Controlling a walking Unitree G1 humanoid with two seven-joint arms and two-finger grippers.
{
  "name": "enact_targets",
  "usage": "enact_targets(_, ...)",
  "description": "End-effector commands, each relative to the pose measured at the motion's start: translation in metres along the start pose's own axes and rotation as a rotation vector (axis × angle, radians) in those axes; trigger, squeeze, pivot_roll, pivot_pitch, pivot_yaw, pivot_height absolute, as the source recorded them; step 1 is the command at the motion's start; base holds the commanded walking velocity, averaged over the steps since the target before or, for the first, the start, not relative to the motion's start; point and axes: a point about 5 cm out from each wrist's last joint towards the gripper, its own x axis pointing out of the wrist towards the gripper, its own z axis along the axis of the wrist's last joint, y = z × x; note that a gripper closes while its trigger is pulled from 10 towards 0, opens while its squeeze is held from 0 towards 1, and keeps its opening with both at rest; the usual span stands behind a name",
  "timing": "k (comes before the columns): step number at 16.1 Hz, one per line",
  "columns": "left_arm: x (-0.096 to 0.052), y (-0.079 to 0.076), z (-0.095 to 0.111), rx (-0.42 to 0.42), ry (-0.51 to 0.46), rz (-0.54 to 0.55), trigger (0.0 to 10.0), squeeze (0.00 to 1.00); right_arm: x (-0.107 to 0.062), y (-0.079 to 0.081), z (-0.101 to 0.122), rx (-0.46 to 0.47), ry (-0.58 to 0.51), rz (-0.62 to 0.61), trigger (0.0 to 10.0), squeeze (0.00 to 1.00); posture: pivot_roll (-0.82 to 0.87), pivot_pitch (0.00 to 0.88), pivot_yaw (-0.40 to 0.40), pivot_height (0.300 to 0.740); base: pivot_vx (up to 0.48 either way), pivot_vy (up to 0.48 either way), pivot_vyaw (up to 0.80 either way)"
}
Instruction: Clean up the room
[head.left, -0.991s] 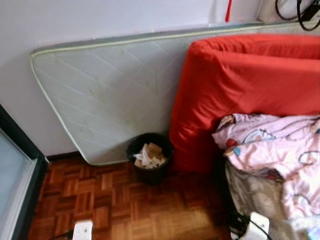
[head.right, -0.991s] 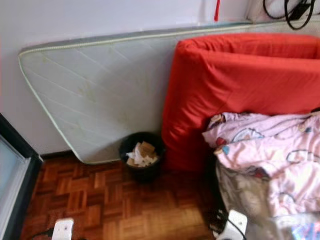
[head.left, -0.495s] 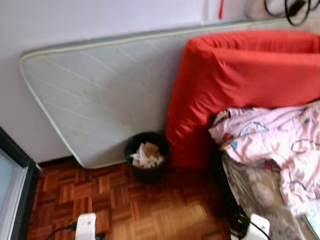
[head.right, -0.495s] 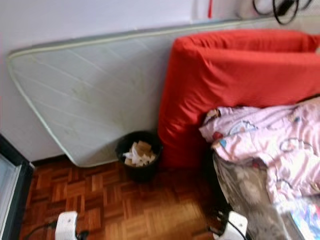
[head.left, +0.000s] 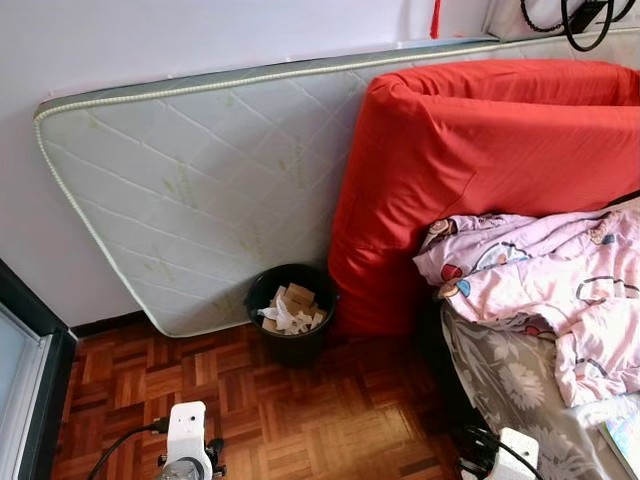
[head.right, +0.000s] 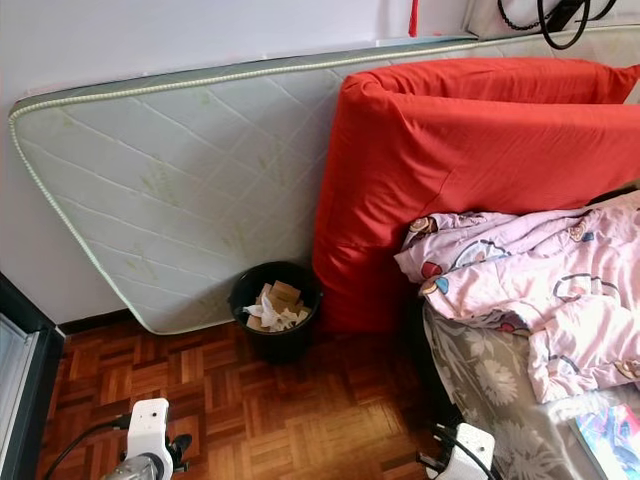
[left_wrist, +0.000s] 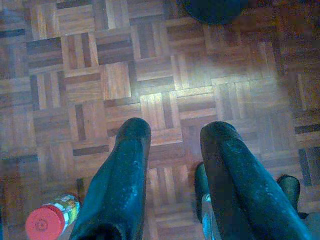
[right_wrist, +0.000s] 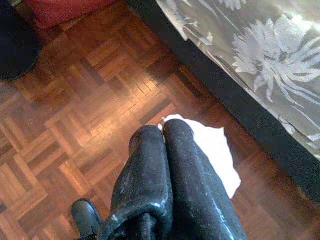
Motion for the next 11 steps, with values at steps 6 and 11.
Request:
enact_targets(6,-0.0027,0.0093,-0.0089,0.002,0.019,0.028,10.0,0.00,-0.0005,0.0050,-0.0041,0.008,0.016,0.033,10.0,0.00,0.02,0.000,0.046,0.740,0.000,0.000,0.79)
enact_targets(11,-0.0030,0.0101,-0.0095,-0.002,0.018,0.034,10.0,0.00,-0.0005,0.0055,-0.0056,0.020,0.030,0.033,10.0,0.00,0.02,0.000,0.043,0.740,0.193,0.000,0.11)
